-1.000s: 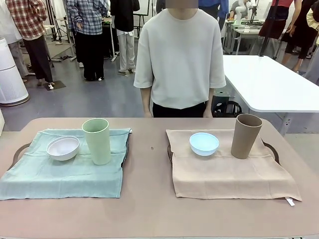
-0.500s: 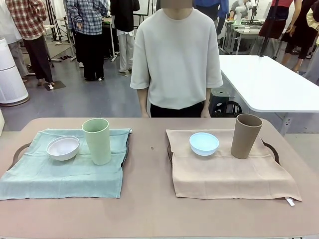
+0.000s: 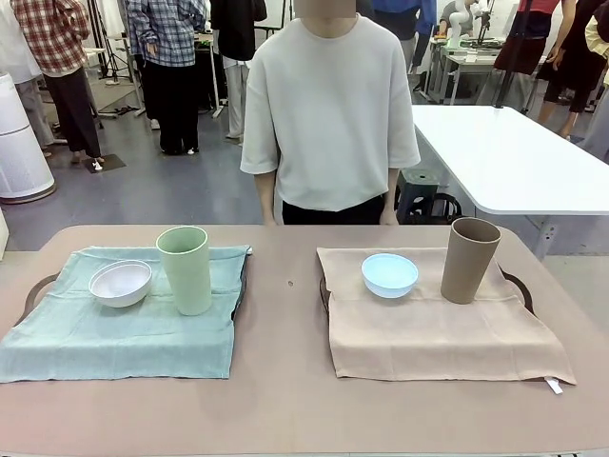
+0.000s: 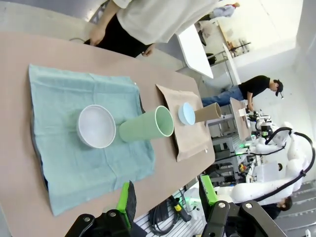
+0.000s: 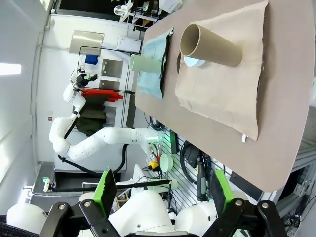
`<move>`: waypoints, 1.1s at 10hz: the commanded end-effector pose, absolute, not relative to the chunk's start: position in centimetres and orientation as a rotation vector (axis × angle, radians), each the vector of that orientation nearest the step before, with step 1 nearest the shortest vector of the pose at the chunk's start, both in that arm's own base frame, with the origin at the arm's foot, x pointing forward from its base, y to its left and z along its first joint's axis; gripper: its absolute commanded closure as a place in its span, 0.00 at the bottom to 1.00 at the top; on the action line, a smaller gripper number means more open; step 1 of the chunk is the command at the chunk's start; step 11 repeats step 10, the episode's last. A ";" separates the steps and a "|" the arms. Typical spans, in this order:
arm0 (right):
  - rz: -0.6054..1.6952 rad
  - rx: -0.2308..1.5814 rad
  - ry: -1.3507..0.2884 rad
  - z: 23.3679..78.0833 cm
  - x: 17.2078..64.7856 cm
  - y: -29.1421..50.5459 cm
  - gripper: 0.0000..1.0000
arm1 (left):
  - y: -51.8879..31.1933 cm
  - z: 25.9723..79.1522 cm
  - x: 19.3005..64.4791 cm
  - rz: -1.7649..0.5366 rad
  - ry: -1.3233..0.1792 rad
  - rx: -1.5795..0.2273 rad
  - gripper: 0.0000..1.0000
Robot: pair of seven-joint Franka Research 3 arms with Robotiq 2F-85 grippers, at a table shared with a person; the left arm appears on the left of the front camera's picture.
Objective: Set up a tray with a mat and arrange the tableware.
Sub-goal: Place the Picnic Bowl and Reusable plastic cup back onto the Handle tray in front of the human's position.
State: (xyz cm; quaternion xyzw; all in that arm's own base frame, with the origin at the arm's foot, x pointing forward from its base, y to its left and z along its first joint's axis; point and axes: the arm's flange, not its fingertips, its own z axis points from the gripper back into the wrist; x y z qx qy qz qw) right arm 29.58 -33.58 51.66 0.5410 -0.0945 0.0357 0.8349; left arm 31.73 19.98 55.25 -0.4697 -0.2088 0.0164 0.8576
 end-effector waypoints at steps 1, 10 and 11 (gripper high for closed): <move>0.089 1.164 -0.208 51.6 29.1 -33.7 0.00 | 19.9 55.0 31.5 0.017 -0.455 -1.000 0.32; 0.089 1.164 -0.208 51.6 29.1 -33.7 0.00 | 19.9 55.0 31.5 0.017 -0.455 -1.000 0.32; 0.089 1.164 -0.208 51.6 29.1 -33.7 0.00 | 19.9 55.0 31.5 0.017 -0.455 -1.000 0.32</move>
